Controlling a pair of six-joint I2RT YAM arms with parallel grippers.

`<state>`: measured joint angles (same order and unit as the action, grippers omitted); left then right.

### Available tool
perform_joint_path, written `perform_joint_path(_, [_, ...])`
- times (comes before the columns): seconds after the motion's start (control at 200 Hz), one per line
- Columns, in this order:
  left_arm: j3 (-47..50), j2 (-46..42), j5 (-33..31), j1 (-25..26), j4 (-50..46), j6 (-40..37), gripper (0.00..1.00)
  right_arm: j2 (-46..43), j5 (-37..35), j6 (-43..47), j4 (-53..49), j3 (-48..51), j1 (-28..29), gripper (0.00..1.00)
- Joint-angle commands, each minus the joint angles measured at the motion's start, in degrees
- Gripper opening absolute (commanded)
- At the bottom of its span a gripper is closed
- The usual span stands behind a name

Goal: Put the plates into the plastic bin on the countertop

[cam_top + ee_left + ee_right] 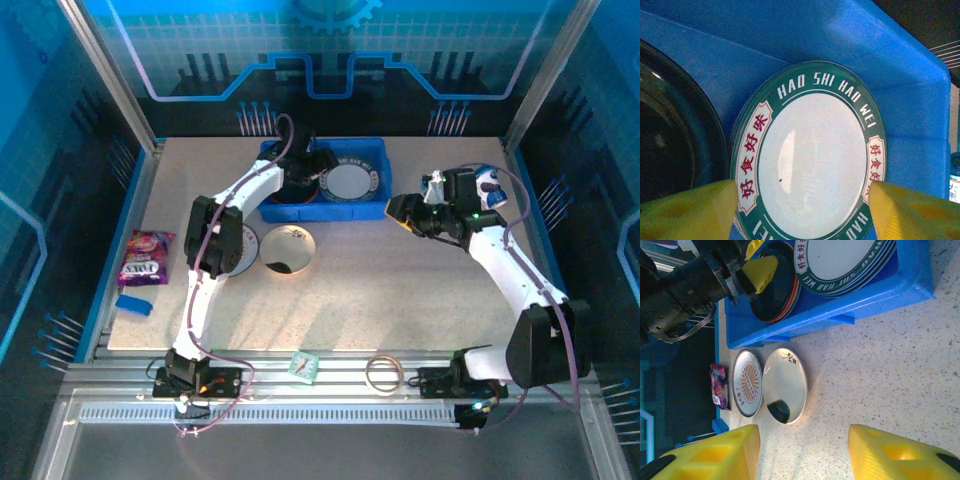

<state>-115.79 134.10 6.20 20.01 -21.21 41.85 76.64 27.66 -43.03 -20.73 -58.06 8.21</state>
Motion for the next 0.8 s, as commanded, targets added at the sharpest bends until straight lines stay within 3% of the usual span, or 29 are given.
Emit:
perform_joint_path(0.0, [-1.9, -3.8, -1.4, 0.4, -2.4, -2.3, 0.71, 0.8, 1.0, -0.3, 1.3, 0.3, 0.5, 0.50])
perform_joint_path(0.305, [-0.5, -4.5, -1.3, 0.1, -2.3, -3.6, 0.73, 1.6, 1.8, 0.0, 1.9, -0.4, 1.2, 0.49])
perform_joint_path(0.46, [5.6, -6.8, -2.0, -0.7, -0.5, -3.5, 0.73, 1.6, 2.1, 1.5, 1.1, -1.5, 2.6, 0.48])
perform_joint_path(0.795, [24.1, -24.6, -1.8, -1.1, 7.0, -6.0, 0.76, -0.1, 1.5, 0.3, 10.0, 3.6, 9.3, 0.43])
